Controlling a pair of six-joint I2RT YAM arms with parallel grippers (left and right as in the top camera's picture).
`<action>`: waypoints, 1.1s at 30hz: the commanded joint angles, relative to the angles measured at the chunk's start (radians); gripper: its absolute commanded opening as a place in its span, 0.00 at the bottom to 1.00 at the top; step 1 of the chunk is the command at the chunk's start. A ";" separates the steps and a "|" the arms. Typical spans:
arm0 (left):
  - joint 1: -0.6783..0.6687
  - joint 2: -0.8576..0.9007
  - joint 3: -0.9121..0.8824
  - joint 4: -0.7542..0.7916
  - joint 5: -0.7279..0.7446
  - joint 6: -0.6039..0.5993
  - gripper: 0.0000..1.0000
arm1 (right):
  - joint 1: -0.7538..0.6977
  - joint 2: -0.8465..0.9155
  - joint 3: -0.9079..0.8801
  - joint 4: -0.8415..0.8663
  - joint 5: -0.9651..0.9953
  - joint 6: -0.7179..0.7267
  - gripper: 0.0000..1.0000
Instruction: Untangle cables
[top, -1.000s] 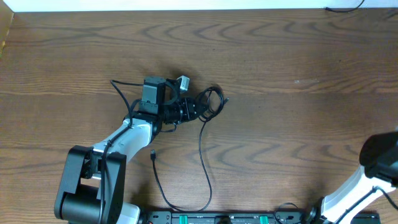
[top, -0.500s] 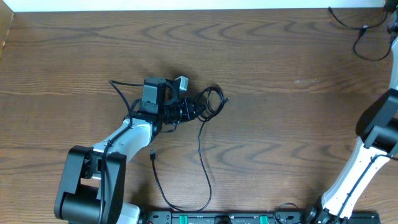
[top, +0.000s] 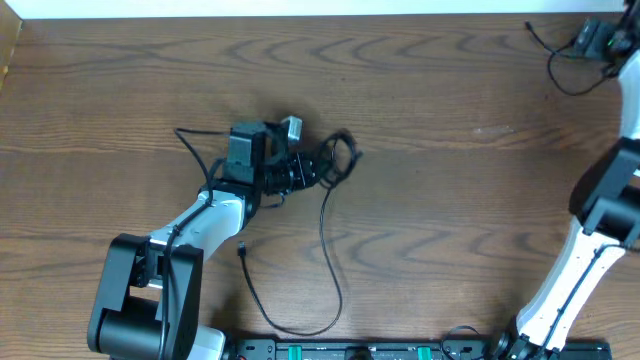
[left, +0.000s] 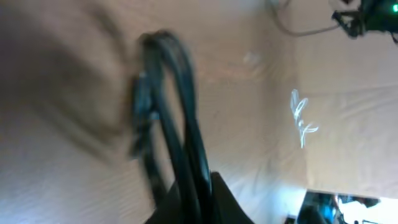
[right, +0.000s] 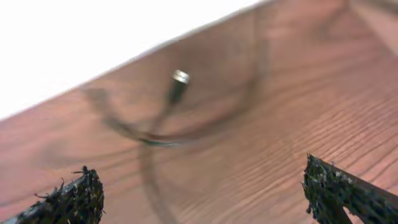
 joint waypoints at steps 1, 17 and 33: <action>-0.001 -0.002 0.006 0.157 0.071 -0.135 0.08 | 0.005 -0.253 0.021 -0.071 -0.264 0.092 0.99; -0.001 -0.002 0.006 0.719 0.195 -0.542 0.08 | 0.000 -0.398 0.021 -0.135 -0.126 0.069 0.01; 0.000 -0.002 0.006 0.718 0.140 -0.542 0.08 | -0.105 -0.155 0.021 0.479 -0.130 0.879 0.01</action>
